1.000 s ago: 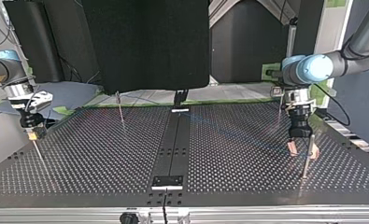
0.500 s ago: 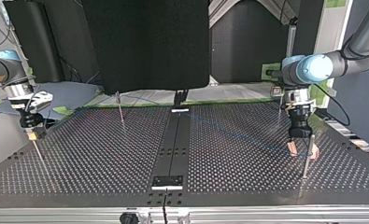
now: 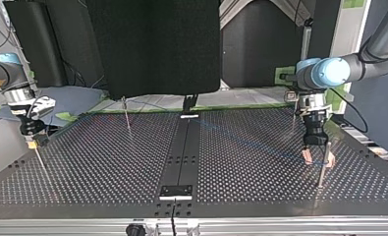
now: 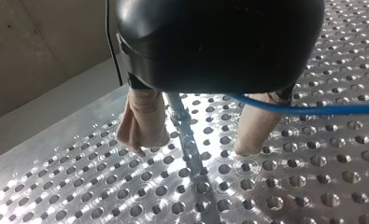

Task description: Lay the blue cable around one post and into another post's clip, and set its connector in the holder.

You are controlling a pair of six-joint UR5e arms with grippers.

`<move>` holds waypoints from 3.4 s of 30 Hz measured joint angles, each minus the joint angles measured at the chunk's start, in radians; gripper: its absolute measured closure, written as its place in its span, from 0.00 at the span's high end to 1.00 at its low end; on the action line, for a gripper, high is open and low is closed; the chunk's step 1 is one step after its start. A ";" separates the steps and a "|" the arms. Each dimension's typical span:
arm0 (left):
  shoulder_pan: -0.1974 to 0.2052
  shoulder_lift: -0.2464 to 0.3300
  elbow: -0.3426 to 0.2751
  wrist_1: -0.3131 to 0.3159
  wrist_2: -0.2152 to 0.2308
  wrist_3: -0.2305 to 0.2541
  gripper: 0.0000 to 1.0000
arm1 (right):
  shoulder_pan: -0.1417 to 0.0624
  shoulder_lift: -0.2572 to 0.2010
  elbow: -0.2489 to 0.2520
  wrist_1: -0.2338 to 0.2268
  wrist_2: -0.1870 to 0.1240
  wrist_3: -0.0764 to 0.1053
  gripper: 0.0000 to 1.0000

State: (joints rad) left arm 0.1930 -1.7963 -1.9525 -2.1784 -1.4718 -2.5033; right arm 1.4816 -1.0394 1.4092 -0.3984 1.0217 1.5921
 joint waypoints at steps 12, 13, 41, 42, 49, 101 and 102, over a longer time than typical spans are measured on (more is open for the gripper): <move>0.000 0.002 0.000 0.000 0.000 0.000 1.00 | 0.001 0.002 0.001 -0.002 0.002 -0.003 0.99; 0.000 0.004 0.000 -0.001 0.000 0.000 1.00 | 0.001 0.002 0.001 -0.001 0.002 -0.003 0.99; -0.018 0.051 -0.001 -0.168 -0.014 -0.076 1.00 | 0.001 0.002 0.001 0.005 0.002 -0.003 0.99; -0.020 0.055 -0.001 -0.176 -0.017 -0.073 1.00 | 0.001 0.002 0.001 0.005 0.002 -0.003 0.99; -0.033 0.112 -0.002 -0.241 -0.063 -0.024 1.00 | 0.002 0.002 0.001 0.009 0.001 -0.004 0.99; -0.055 0.411 -0.249 -0.353 -0.033 0.065 1.00 | 0.000 0.001 0.001 0.018 0.000 -0.007 0.99; -0.055 0.419 -0.247 -0.361 -0.039 0.073 1.00 | 0.000 0.001 0.001 0.019 0.000 -0.007 0.99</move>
State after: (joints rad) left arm 0.1379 -1.3770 -2.1998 -2.5395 -1.5108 -2.4300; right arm 1.4817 -1.0380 1.4104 -0.3798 1.0218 1.5849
